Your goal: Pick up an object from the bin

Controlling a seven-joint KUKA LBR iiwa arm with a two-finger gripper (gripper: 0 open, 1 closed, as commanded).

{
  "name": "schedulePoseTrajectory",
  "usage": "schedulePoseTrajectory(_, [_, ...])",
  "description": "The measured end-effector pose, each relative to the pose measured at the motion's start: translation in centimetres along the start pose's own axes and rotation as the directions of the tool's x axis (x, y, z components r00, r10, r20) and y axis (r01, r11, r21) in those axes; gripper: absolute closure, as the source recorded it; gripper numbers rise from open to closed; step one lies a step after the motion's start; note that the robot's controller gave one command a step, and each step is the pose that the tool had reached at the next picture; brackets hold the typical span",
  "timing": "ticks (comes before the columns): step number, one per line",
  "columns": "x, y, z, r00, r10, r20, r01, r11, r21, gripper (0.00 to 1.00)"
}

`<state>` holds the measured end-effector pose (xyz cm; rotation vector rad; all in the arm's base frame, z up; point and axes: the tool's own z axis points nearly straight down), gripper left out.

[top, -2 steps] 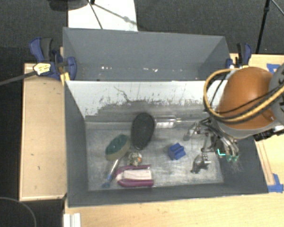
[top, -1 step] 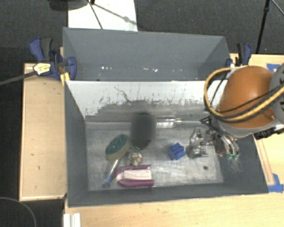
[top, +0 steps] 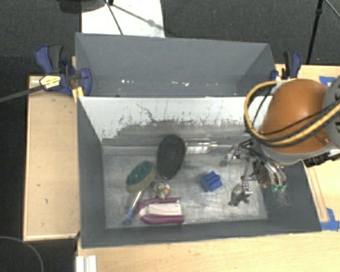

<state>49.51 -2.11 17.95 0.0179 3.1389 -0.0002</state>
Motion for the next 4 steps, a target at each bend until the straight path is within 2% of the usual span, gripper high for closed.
schedulePoseTrajectory(1, [-5.2,3.0,7.9,0.981,0.194,-0.002,-0.194,0.981,-0.001,0.0])
schedulePoseTrajectory(2, [-4.7,-0.2,10.7,0.943,0.333,0.003,-0.333,0.943,-0.003,0.0])
schedulePoseTrajectory(3, [-4.9,-0.3,10.4,0.944,0.33,0.011,-0.33,0.944,-0.005,1.0])
schedulePoseTrajectory(4, [-4.7,-1.8,-7.0,0.961,0.277,0.008,-0.277,0.961,-0.002,1.0])
